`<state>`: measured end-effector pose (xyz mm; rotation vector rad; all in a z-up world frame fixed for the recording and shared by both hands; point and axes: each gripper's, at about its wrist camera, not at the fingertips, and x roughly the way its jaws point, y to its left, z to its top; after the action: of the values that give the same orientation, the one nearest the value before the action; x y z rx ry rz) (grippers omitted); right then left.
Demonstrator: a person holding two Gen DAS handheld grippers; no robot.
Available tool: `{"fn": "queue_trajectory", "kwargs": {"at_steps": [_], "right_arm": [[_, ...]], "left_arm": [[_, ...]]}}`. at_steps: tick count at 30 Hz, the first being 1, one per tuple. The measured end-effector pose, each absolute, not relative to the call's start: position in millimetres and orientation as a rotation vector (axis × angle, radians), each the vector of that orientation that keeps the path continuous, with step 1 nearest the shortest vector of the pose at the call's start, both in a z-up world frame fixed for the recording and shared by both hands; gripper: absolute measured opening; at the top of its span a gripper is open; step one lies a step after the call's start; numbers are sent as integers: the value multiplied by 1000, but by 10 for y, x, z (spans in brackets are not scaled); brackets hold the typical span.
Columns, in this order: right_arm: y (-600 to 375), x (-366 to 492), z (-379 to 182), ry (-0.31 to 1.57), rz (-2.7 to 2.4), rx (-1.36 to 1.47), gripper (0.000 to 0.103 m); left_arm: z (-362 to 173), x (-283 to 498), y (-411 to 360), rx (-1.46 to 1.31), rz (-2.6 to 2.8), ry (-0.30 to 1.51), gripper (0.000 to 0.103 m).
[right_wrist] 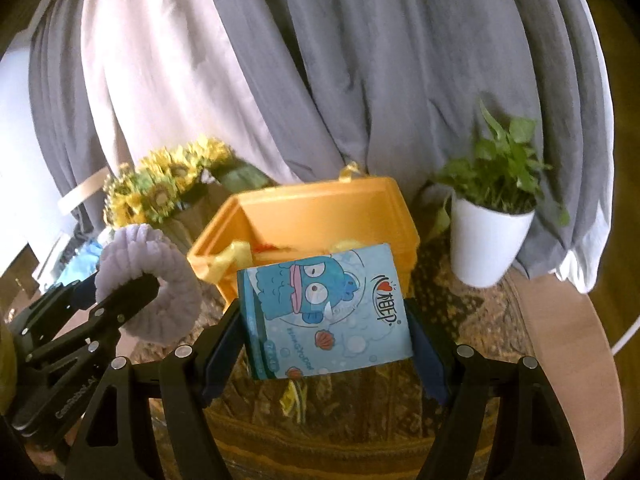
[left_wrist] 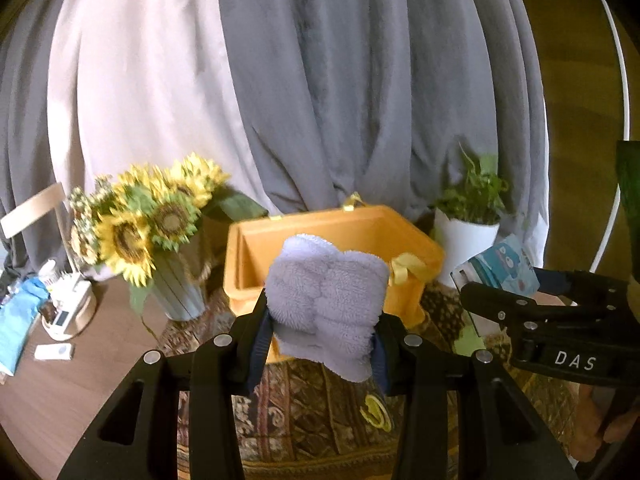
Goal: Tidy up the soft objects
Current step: 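Carry lavender towel with left tool while right carries blue book to crate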
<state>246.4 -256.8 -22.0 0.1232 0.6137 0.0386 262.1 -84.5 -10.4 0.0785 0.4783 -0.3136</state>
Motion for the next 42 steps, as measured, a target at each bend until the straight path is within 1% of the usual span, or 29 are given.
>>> {"fn": "queue_trajectory", "kwargs": {"at_steps": [7,22,33,42], "right_arm": [[-2534,2569,-22,552,51,116,76],[-2589,3016,220,489,83,87,76],[-2679,3638,180,507,101,85,76],[-2702,4061,50,556,102,76,76]], "left_arm": [[86,2688,-811,74,-296,416,42],[279,3060,-867,63,-266,340,42],[226,3603,-920,61,-254,357,42],[77,4034,-939,50,-256,420,42]]}}
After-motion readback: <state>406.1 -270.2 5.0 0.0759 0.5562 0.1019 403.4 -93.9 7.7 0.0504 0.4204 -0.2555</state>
